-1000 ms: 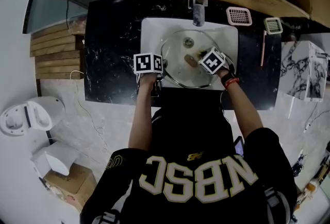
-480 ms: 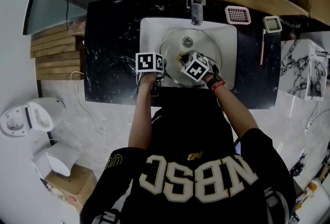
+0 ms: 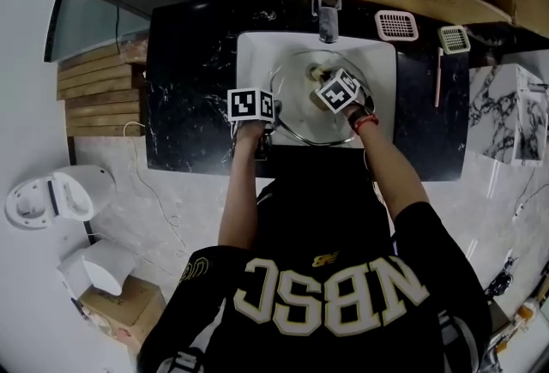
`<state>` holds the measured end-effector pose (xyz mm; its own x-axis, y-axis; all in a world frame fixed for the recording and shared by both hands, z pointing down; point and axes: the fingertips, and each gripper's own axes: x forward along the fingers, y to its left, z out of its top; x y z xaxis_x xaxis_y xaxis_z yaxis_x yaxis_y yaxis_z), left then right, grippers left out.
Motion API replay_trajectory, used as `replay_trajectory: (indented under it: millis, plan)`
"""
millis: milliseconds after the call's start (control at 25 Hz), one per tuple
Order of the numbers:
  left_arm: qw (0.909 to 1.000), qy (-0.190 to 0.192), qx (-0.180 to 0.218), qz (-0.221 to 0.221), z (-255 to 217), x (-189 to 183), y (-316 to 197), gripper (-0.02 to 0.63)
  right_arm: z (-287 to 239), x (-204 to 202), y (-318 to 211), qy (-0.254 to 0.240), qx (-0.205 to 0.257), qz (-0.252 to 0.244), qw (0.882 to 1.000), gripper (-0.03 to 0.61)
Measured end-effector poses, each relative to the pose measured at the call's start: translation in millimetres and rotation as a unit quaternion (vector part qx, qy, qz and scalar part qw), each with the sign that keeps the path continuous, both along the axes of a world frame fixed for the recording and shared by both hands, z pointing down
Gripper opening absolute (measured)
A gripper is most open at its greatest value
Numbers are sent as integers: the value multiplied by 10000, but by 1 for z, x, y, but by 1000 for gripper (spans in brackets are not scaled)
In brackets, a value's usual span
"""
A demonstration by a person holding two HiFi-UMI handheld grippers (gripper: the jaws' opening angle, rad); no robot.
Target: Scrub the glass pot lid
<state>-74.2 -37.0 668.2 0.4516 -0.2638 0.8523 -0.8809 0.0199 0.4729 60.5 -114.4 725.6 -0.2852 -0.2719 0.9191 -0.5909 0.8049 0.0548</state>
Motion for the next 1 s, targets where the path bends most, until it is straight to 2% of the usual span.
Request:
replay_trajectory:
  millis: [120, 240, 520, 680, 840, 1000]
  plan:
    - [10000, -51, 36, 46, -1, 0, 0, 103, -3, 27, 10, 156, -150, 159, 9996, 40]
    - [9999, -117, 66, 87, 0, 0, -1, 103, -9, 33, 30, 219, -239, 140, 9994, 38]
    - [9991, -290, 121, 277, 2, -1, 0, 104, -20, 3, 65, -101, -451, 201, 9987, 35]
    - [9986, -361, 193, 343, 3, -1, -1, 108, -30, -23, 91, -612, -1091, -8, 9921, 37]
    - [9981, -381, 360, 328, -1, 0, -4, 117, -39, -15, 85, -585, -823, 264, 9945, 38]
    - [9947, -420, 910, 244, -24, -6, -18, 121, -70, -5, 70, -1005, -251, 963, 9899, 40]
